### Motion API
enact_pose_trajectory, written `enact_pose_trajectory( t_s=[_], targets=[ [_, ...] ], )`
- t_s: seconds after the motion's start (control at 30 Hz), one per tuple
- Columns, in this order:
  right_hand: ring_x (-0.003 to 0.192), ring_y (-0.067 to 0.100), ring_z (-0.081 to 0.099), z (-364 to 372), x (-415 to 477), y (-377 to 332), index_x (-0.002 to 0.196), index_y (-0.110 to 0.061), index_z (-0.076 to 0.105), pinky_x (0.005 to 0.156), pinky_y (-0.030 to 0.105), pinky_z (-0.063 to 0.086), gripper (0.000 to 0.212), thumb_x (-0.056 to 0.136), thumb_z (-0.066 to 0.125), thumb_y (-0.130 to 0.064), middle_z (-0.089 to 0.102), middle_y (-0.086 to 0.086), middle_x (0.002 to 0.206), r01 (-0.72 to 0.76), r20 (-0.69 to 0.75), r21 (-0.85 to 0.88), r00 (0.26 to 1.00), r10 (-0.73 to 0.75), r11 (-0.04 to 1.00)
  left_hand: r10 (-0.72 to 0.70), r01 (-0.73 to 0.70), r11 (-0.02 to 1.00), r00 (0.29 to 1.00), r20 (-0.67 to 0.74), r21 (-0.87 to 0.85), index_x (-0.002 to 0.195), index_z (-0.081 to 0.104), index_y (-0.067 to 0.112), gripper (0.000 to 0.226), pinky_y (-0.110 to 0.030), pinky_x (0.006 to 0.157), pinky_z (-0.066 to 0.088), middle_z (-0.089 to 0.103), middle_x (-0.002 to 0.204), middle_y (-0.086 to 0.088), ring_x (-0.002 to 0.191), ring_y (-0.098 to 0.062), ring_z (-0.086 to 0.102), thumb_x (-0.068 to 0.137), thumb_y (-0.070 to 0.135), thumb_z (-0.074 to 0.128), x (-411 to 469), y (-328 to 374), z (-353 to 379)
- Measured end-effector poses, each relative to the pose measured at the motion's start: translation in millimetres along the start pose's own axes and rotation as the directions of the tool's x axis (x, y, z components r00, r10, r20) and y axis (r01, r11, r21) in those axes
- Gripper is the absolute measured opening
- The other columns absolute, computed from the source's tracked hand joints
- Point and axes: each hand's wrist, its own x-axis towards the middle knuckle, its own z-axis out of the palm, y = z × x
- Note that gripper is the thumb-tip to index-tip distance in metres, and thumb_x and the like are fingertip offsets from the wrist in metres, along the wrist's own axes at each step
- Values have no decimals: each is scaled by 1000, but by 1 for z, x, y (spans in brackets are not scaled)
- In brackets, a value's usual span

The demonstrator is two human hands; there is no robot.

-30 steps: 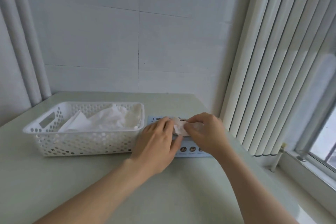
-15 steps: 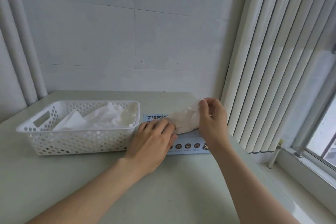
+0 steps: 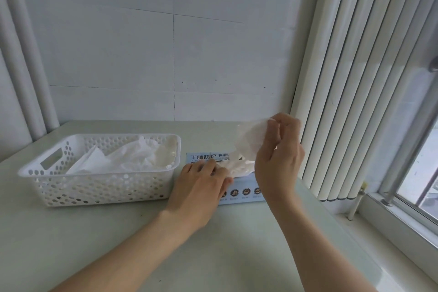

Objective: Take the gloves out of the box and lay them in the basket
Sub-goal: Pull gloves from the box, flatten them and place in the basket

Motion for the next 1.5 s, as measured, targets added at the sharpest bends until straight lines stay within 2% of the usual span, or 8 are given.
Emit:
enact_pose_trajectory(
  t_s=[0.17,0.3,0.53,0.73,0.87,1.03,1.2,1.5],
  targets=[
    [73,17,58,7,-8,-18,98,-14,68,78,36,43,7,102,65,-17,58,-12,75,64,55,-63,997,-61,996,-81,74,981,996,-35,-180,113,62,19,37,-28,77,39,53,108,5,88,-19,59,105,47,38,-1,0,-11],
    [46,14,45,-1,-1,-18,88,-22,69,58,32,42,12,100,67,-23,52,0,49,-363,235,111,914,330,925,-271,153,801,955,-123,-579,108,44,23,30,-24,70,45,51,99,11,86,-7,56,92,39,63,3,6,-34],
    [62,28,59,-8,6,-25,98,-26,69,59,39,48,5,95,69,-21,68,32,87,-719,425,251,683,593,648,-448,85,449,883,-141,-890,117,54,31,37,-24,90,46,63,112,12,106,-7,62,99,57,35,13,13,-72],
    [71,26,73,-7,5,-27,101,-11,70,66,37,58,18,101,71,-29,79,17,87,-792,586,250,582,564,557,-273,103,404,962,-12,-909,108,71,37,16,-29,75,57,74,101,16,90,-11,73,94,31,74,16,12,-73],
    [90,41,76,-7,3,-23,101,-13,77,82,45,61,26,100,70,-38,79,21,102,-840,656,233,508,558,491,-310,170,451,950,24,-876,97,76,30,5,-18,62,46,71,71,19,62,-3,64,96,27,73,16,9,-71],
    [94,38,78,-13,3,-25,120,-15,70,72,49,63,44,85,88,-35,79,15,110,-847,778,226,455,434,482,-443,171,440,895,-47,-882,89,75,27,13,-23,74,56,75,90,12,85,-3,70,96,37,73,26,-3,-76],
    [83,34,75,-15,2,-28,116,-16,75,71,46,58,28,94,79,-32,80,13,103,-832,858,90,345,382,548,-607,182,222,795,10,-958,79,66,14,16,-31,71,54,67,74,6,74,-11,63,93,20,68,34,-15,-91],
    [94,32,74,-11,1,-26,116,-9,78,82,41,57,39,112,50,-36,76,25,111,-822,880,184,382,282,540,-498,390,125,820,282,-912,100,70,-3,31,-31,58,54,71,88,-16,73,-21,66,94,20,50,35,-23,-105]
  ],
)
